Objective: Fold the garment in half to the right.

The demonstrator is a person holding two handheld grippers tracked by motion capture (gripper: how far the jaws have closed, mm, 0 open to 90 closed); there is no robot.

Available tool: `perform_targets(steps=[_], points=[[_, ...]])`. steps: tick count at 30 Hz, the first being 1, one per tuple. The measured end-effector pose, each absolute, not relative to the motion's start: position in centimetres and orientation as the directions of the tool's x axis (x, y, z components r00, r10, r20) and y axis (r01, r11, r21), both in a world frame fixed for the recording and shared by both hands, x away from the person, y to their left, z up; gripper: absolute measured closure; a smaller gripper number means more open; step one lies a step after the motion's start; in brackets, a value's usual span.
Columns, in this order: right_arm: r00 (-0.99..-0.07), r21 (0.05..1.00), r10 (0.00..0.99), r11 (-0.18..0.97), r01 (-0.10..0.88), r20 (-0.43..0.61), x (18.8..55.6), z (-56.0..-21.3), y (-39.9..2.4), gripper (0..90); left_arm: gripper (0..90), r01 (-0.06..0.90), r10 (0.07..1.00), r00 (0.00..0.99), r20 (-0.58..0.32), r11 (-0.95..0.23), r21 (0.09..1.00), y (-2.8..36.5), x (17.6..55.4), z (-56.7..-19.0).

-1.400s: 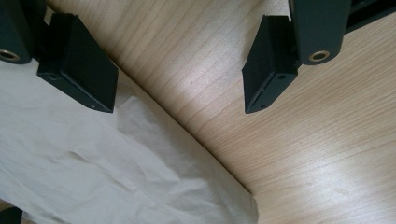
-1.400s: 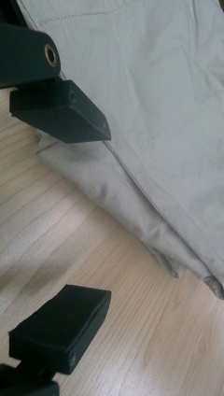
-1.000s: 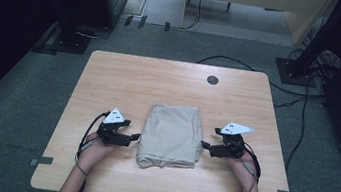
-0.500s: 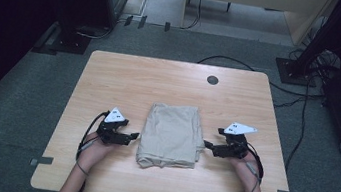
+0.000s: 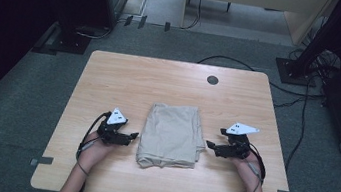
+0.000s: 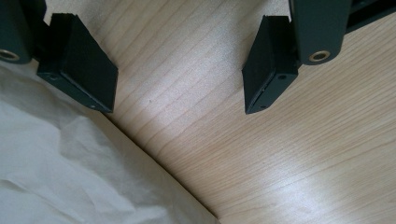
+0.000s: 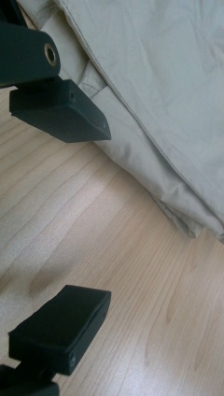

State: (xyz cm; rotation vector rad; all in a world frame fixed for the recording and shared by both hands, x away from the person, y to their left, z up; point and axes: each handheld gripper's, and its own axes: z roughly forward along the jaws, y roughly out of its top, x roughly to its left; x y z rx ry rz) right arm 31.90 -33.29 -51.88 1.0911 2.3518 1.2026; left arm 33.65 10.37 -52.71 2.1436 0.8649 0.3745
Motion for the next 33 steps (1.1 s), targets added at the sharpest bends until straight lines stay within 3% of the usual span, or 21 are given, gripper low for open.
perform_targets(steps=[2, 33], points=[[-0.673, 0.783, 0.735, 0.373, 0.498, 0.078, 31.9, -51.9, -33.4, 18.7, 20.9, 0.459, 0.687, 0.727, -0.010, -0.475, 0.751, 10.2, 33.7, -52.7], [-0.643, 0.765, 0.762, 0.366, 0.530, 0.081, 31.9, -52.3, -35.3, 18.5, 20.9, 0.461, 0.697, 0.717, 0.002, -0.477, 0.749, 10.2, 33.7, -52.8]])
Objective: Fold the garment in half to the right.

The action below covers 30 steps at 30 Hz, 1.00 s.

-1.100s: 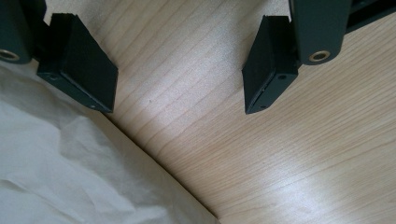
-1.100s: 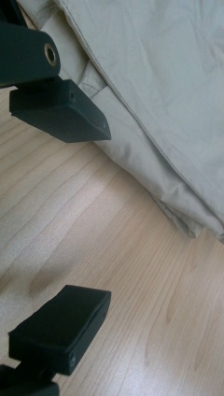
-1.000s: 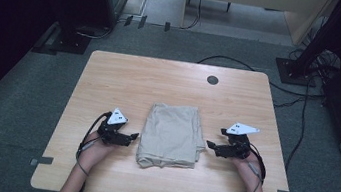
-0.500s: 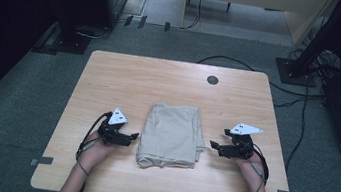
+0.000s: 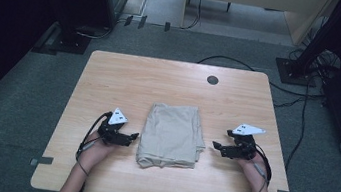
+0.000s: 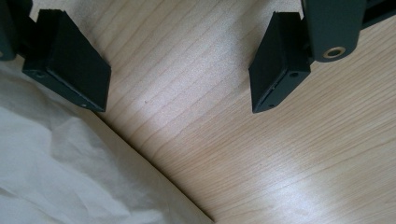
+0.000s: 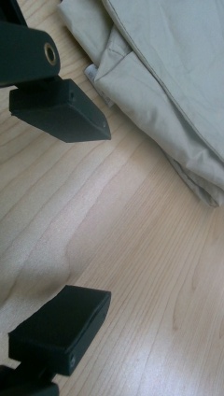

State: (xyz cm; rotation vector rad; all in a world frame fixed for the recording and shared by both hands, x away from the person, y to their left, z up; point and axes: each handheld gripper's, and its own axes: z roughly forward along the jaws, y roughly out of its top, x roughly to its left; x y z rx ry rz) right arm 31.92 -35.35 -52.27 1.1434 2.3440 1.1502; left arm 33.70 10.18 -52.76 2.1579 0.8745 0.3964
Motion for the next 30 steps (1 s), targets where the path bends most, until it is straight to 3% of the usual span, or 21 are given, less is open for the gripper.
perform_targets(steps=[30], points=[[-0.622, 0.757, 0.779, 0.363, 0.544, 0.074, 31.8, -52.7, -36.7, 18.5, 20.9, 0.461, 0.697, 0.717, 0.002, -0.476, 0.749, 10.2, 33.7, -52.8]])
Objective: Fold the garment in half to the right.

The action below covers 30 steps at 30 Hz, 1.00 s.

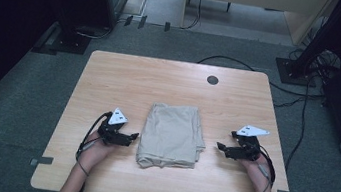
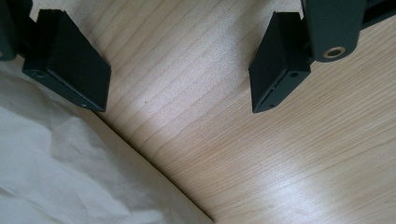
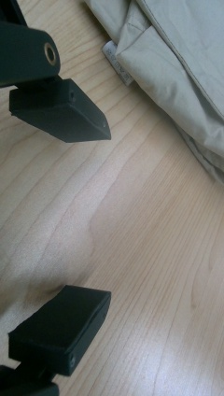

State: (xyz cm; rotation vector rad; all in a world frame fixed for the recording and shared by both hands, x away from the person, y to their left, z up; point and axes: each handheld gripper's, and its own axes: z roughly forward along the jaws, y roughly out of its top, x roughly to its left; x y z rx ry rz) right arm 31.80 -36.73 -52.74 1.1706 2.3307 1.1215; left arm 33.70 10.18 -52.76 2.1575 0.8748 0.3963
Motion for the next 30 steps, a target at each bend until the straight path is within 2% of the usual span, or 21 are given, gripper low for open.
perform_targets(steps=[30], points=[[-0.586, 0.750, 0.809, 0.358, 0.556, 0.048, 31.4, -52.5, -38.8, 18.3, 20.9, 0.463, 0.697, 0.717, -0.002, -0.474, 0.749, 10.3, 33.8, -52.8]])
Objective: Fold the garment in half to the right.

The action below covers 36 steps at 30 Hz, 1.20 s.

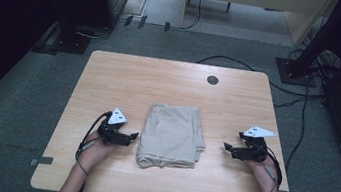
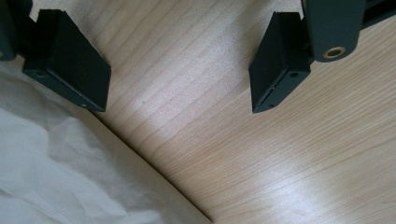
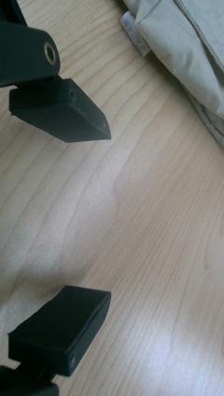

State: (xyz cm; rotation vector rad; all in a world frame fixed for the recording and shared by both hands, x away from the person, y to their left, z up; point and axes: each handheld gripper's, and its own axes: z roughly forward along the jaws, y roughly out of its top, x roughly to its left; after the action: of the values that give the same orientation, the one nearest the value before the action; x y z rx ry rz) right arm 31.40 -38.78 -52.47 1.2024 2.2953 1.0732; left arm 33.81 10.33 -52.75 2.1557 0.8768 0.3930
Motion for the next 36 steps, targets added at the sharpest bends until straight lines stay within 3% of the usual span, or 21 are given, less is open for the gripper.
perform_targets(steps=[36], points=[[-0.562, 0.741, 0.827, 0.369, 0.561, 0.013, 32.4, -52.9, -38.4, 15.3, 20.9, 0.465, 0.704, 0.711, 0.003, -0.473, 0.748, 10.3, 34.0, -52.8]])
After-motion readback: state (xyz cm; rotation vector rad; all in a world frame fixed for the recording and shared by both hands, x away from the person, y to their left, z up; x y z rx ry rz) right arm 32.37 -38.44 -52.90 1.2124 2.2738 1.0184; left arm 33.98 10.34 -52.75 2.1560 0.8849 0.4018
